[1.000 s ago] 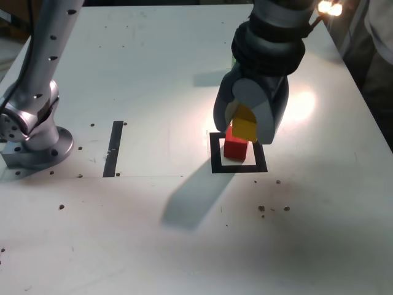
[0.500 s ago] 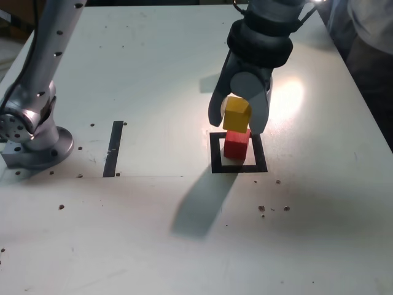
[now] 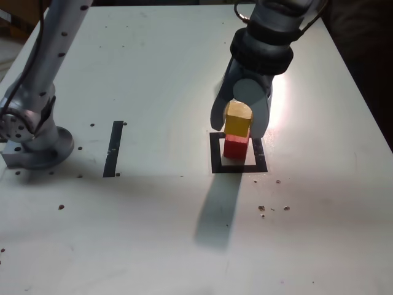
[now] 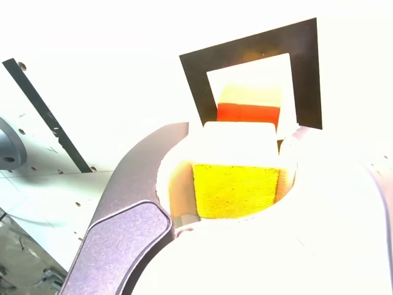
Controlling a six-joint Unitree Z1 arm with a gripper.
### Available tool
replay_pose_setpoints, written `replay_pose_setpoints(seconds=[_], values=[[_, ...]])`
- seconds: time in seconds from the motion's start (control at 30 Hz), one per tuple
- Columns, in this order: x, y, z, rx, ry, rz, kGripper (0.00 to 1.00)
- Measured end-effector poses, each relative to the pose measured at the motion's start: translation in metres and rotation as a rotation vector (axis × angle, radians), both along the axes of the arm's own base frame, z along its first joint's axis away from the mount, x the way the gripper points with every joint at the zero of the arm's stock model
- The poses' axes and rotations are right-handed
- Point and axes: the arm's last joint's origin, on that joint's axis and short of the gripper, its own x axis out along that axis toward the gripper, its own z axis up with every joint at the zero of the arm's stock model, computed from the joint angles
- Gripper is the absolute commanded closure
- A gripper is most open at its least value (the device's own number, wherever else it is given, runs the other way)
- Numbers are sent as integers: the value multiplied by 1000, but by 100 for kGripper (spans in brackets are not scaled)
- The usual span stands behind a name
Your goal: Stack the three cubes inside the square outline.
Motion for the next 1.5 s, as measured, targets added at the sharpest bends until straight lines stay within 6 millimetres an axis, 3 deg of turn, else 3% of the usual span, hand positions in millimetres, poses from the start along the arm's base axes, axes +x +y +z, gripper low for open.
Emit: replay_pose_setpoints(seconds=[0.1, 0.17, 0.33, 0.37, 0.43, 0.73, 0.9, 1.17, 1.5], values=[[1, 2, -4, 0, 8, 2, 70], [2, 3, -6, 0, 10, 2, 63], [4, 5, -11, -4, 4, -6, 15], [5, 5, -11, -5, 0, -9, 7], [5, 5, -12, -7, -2, -12, 1], [3, 6, -13, -2, 4, -14, 0], [-6, 14, -1, 21, -12, 3, 1], [-25, 66, 18, 46, -34, 99, 0], [-40, 134, 19, 68, -22, 183, 1]])
